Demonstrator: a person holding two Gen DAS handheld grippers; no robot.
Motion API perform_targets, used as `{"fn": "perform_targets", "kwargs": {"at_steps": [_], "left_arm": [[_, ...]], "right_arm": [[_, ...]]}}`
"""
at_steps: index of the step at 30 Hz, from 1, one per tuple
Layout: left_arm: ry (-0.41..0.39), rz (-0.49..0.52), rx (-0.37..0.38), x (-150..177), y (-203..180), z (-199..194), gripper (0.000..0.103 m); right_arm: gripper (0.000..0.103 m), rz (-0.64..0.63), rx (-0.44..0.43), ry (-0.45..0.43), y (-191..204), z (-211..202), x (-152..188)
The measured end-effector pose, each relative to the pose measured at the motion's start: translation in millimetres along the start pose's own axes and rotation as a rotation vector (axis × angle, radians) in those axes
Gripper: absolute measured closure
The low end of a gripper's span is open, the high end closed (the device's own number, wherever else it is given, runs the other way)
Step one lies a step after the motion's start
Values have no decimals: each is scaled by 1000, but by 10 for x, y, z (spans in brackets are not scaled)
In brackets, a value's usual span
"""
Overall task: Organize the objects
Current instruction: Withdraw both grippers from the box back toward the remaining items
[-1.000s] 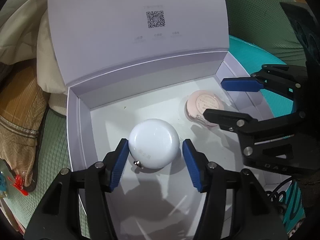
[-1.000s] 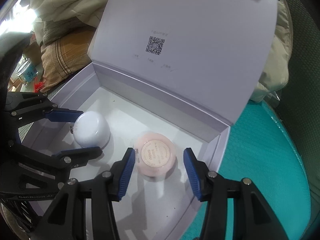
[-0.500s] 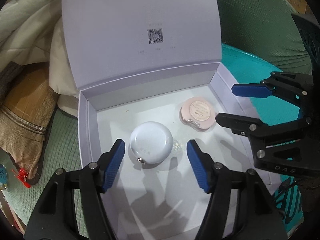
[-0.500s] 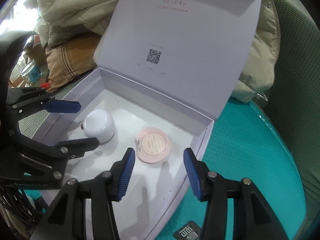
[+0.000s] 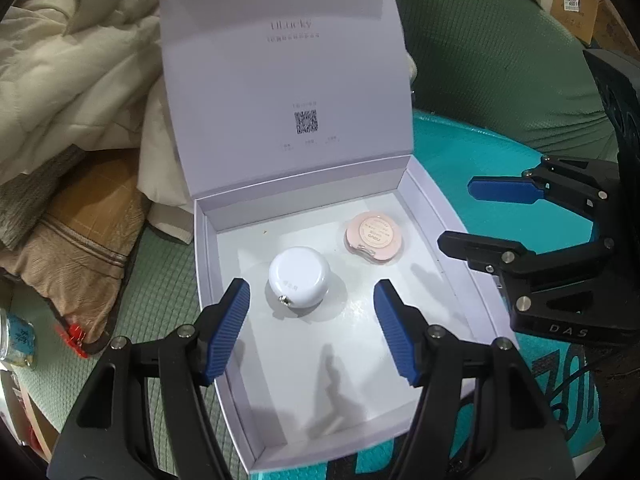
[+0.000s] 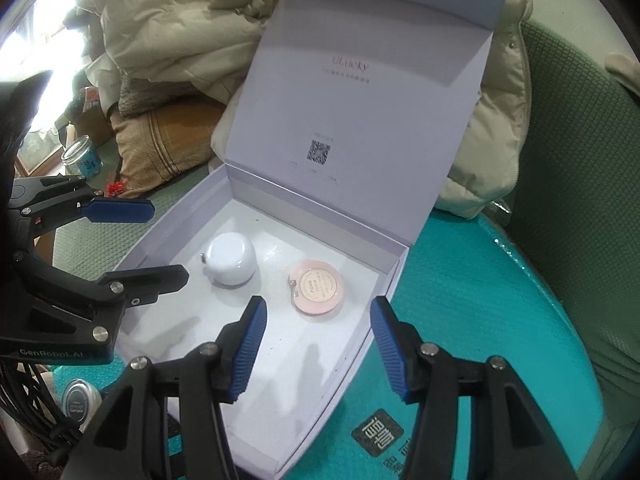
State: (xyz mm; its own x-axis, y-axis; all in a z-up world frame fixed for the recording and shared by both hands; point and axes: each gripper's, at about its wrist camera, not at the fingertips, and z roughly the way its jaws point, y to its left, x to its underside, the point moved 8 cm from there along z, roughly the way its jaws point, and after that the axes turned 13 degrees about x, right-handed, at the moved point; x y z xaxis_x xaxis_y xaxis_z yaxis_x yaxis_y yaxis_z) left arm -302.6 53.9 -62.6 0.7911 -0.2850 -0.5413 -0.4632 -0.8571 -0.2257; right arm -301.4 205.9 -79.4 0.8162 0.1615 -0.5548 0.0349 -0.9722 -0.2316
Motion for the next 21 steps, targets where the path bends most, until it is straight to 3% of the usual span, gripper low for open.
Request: {"fn": "perform_targets", "kwargs": {"at_steps": [8, 21], "left_arm": [[-24, 20, -10, 56, -14, -44, 35], [-87, -13, -21, 245, -169, -397, 29]], "right_arm": [[34, 15, 12, -34, 37, -308, 45], [30, 53, 44, -62, -8, -740, 190]]}}
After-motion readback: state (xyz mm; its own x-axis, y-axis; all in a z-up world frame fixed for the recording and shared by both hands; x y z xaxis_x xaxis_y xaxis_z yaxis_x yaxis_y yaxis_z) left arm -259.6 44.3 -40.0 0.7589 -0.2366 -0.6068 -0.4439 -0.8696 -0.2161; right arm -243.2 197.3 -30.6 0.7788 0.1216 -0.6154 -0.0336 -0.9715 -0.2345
